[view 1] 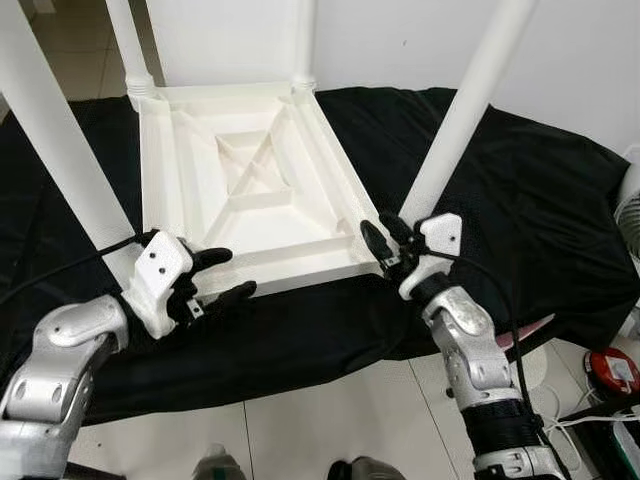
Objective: Building children table
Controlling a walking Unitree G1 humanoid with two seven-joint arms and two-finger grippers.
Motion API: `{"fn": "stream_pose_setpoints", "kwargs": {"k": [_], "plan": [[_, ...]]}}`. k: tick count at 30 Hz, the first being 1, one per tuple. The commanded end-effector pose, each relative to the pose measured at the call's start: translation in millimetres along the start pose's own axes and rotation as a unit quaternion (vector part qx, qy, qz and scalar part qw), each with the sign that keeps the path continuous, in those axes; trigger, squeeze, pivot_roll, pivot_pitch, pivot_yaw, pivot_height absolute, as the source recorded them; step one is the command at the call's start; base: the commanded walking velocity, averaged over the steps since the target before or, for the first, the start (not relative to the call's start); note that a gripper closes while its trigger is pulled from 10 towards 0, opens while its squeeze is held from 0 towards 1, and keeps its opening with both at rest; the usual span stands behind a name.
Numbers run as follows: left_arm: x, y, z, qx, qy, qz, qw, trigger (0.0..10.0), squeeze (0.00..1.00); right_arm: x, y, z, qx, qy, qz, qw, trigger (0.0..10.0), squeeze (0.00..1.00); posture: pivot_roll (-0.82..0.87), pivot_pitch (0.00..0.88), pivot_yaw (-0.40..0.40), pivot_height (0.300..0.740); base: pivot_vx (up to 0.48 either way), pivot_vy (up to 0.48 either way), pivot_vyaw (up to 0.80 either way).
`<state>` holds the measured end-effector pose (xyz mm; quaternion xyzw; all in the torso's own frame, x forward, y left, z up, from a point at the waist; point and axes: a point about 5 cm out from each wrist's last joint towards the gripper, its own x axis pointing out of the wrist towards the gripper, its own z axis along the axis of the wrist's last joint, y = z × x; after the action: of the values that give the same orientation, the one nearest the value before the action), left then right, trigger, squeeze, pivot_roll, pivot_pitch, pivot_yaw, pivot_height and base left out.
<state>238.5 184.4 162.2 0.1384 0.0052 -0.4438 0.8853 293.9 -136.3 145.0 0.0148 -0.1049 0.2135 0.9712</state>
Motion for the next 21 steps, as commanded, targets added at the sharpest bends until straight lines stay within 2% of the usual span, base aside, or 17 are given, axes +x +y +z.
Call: {"fn": "stream_pose_setpoints", "kwargs": {"k": [1,3,10,12,13,15,16,17,18,19,21], "plan": [[-3.3,-6.0,0,-0.010,0.001,0.020,1.000,10.0,0.00,-7.9,-5.0,-2,0.002,0.002,-0.012,1.000,10.0,0.00,0.15,0.046,-0.049,0.740,0.000,0.000,0.00],[-7.8,-14.0,2,-0.010,-0.006,0.021,1.000,10.0,0.00,-9.5,-2.5,-5,0.004,0.007,-0.005,1.000,10.0,0.00,0.16,0.047,-0.051,0.740,0.000,0.000,0.00],[-17.2,-13.9,3,-0.004,-0.023,0.069,0.997,10.0,0.00,-3.3,-3.5,-6,0.004,0.006,0.004,1.000,10.0,0.00,0.18,0.051,-0.073,0.740,0.000,0.000,0.00],[-28.8,-15.3,5,-0.007,-0.029,0.098,0.995,10.0,0.00,2.4,-4.5,-5,0.004,0.006,0.009,1.000,10.0,0.00,0.20,0.051,-0.083,0.740,0.000,0.000,0.00],[-28.8,-15.3,5,-0.007,-0.029,0.098,0.995,10.0,0.00,2.4,-4.5,-5,0.004,0.006,0.009,1.000,10.0,0.00,0.20,0.051,-0.083,0.740,0.000,0.000,0.00],[-48.8,-16.1,4,-0.017,-0.025,0.127,0.991,10.0,0.00,7.1,-4.4,-6,0.004,0.007,0.016,1.000,10.0,0.00,0.21,0.052,-0.094,0.740,0.000,0.000,0.00],[-79.0,-17.4,3,-0.058,-0.028,0.132,0.989,10.0,0.00,10.9,-4.7,-7,0.003,0.010,0.023,1.000,10.0,0.00,0.23,0.050,-0.106,0.740,0.000,0.000,0.00],[-79.0,-17.4,3,-0.058,-0.028,0.132,0.989,10.0,0.00,10.9,-4.7,-7,0.003,0.010,0.023,1.000,10.0,0.00,0.23,0.050,-0.106,0.740,0.000,0.000,0.00],[-89.5,-18.1,3,-0.068,-0.027,0.134,0.988,10.0,0.00,12.0,-5.0,-7,0.003,0.011,0.025,1.000,10.0,0.00,0.23,0.050,-0.106,0.740,0.000,0.000,0.00],[-89.5,-18.1,3,-0.068,-0.027,0.134,0.988,10.0,0.00,12.0,-5.0,-7,0.003,0.011,0.025,1.000,10.0,0.00,0.23,0.050,-0.106,0.740,0.000,0.000,0.00],[-112.1,-14.0,3,-0.078,-0.027,0.165,0.983,10.0,0.00,14.7,-5.5,-9,0.000,0.014,0.031,0.999,10.0,0.00,0.24,0.051,-0.116,0.740,0.000,0.000,0.00]]}}
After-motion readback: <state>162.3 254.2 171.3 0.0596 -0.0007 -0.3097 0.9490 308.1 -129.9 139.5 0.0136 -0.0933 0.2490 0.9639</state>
